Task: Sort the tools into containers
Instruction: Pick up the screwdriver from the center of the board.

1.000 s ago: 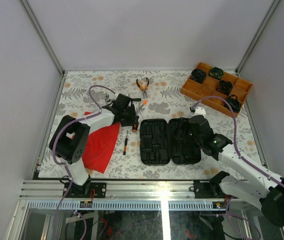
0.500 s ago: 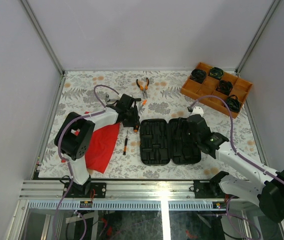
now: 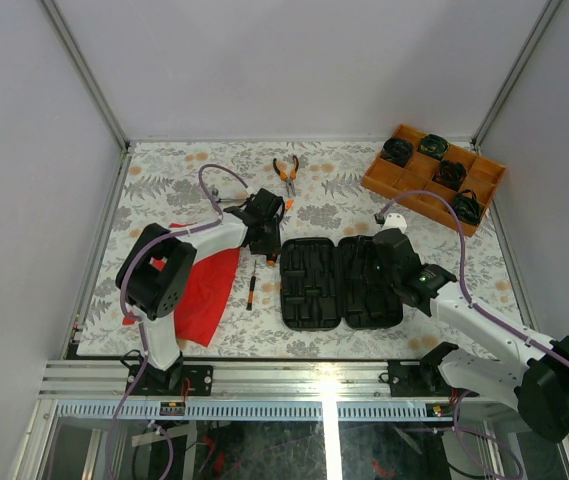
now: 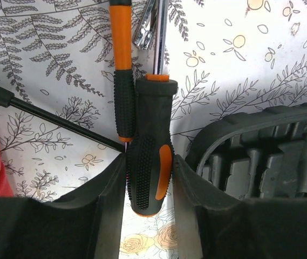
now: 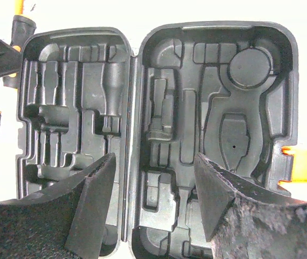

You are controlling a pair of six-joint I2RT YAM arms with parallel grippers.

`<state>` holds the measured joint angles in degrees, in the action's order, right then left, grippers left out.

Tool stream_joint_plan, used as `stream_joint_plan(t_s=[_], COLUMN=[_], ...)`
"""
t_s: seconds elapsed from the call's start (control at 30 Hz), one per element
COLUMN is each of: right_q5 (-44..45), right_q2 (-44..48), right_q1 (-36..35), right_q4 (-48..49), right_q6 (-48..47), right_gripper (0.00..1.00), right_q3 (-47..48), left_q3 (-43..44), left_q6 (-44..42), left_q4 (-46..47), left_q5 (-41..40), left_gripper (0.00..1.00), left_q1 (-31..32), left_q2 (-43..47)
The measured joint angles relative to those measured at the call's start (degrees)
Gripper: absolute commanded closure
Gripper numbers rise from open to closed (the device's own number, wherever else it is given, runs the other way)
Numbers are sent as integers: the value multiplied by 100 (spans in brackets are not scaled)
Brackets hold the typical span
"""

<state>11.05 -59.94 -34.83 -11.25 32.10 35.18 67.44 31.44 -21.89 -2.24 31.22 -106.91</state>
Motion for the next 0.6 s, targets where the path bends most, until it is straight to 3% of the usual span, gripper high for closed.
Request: stream_joint_plan(t_s=[0.23,0.6], right_q5=[0,-4], right_q2=[11,13], right_q1=[0,0], right_q4=[0,24], right_q6=[0,7], right_gripper=[33,33], right_q3=[-2,-61], left_q3=[-11,-280], left_q6=[-68,-127], left_q4=[-315,-511], left_q5=[-188,33], left_gripper=[83,86], left_q1=[107,122], left_q2=[151,1102])
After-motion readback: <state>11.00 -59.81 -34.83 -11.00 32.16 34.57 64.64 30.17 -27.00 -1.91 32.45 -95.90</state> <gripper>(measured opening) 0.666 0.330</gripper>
